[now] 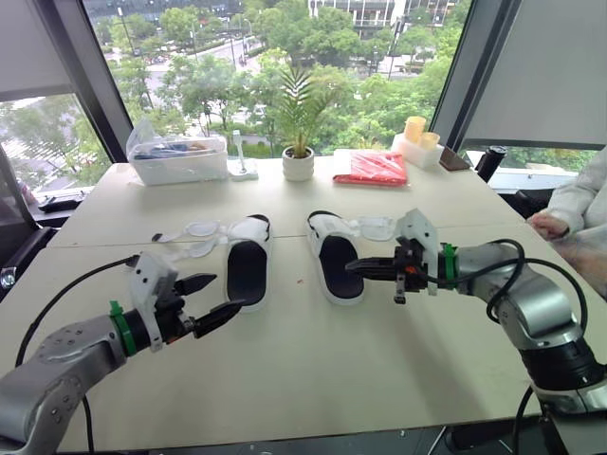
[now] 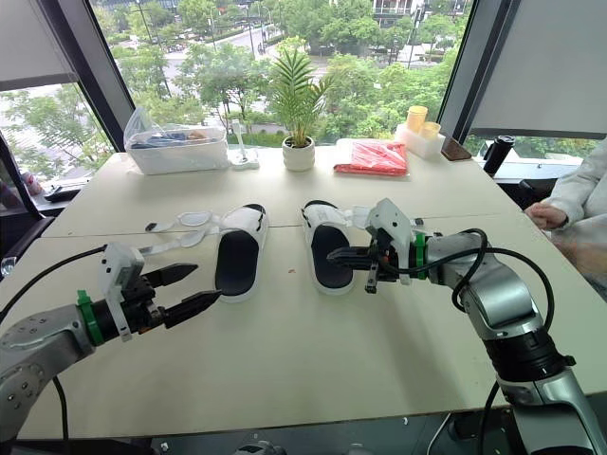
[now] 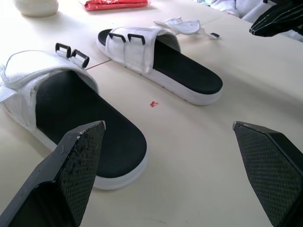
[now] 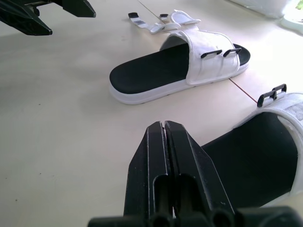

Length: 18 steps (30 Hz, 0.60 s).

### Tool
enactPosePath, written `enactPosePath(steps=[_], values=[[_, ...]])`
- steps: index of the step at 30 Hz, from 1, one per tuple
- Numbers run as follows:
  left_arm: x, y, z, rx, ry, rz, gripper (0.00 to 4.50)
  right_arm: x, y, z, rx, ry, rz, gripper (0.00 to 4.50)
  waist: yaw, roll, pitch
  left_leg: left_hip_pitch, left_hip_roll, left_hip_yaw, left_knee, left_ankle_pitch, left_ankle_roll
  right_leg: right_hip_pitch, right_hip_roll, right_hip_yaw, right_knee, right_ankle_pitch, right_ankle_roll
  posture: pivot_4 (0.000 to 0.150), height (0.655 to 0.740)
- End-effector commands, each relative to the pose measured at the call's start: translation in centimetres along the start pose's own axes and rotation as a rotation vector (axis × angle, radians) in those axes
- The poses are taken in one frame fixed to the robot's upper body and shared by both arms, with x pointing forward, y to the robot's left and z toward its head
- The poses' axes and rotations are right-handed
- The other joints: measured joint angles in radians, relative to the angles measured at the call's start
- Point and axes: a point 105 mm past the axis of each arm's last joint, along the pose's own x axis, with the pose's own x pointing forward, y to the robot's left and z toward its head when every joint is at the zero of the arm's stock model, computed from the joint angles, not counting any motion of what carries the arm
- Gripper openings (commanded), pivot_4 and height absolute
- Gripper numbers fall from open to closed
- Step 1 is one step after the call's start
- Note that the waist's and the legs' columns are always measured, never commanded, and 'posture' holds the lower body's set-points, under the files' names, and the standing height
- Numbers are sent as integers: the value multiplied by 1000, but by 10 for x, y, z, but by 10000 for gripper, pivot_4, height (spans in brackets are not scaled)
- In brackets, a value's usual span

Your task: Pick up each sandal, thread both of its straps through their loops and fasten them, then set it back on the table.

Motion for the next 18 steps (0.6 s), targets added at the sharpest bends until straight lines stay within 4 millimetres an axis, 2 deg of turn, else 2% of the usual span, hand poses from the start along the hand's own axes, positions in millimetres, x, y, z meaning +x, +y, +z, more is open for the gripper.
enactPosePath(steps=[1,18], values=[[-5,0,10,26,-21,7,44722,0,-1,12,-48,-29,0,0,0,0,0,0,0,0,0,0,0,0,0,0,0,0,0,1500,7400],[-3,-8,9,5,-18,-17,44722,6,-2,8,-52,-49,-49,0,0,0,0,0,0,0,0,0,0,0,0,0,0,0,0,1500,7400]])
